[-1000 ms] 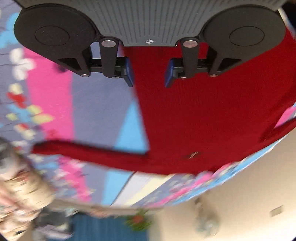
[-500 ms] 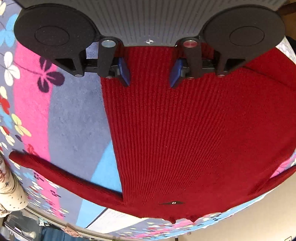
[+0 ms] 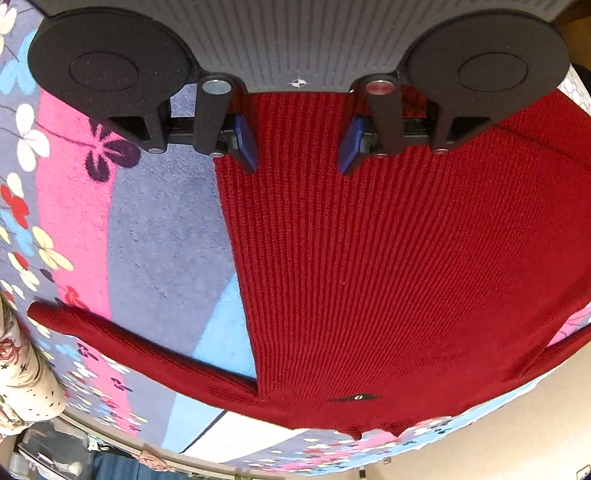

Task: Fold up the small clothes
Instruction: 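Release the sweater and raise both grippers above it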

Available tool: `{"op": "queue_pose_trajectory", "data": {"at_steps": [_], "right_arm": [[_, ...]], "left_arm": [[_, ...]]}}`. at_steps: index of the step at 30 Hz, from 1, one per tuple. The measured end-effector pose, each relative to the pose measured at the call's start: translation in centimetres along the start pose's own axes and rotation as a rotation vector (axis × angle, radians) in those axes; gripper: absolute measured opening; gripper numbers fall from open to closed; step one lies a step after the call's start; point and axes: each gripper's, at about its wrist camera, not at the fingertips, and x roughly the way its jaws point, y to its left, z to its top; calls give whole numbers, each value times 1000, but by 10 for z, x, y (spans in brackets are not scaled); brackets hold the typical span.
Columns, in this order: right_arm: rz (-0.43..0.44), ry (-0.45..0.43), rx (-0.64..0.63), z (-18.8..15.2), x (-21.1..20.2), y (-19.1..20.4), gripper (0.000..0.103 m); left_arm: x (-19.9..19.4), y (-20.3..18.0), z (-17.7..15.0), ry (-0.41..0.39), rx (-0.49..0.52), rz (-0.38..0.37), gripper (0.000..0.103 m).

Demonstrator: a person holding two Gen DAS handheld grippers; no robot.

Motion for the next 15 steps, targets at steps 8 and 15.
{"op": "queue_pose_trajectory", "data": {"at_steps": [8, 15], "right_arm": [[0, 25, -33, -4, 6, 2, 50], [10, 8, -29, -1, 1, 4, 51]], "left_arm": [[31, -9, -16, 190, 97, 47, 62], [20, -13, -11, 132, 94, 8, 63]]}}
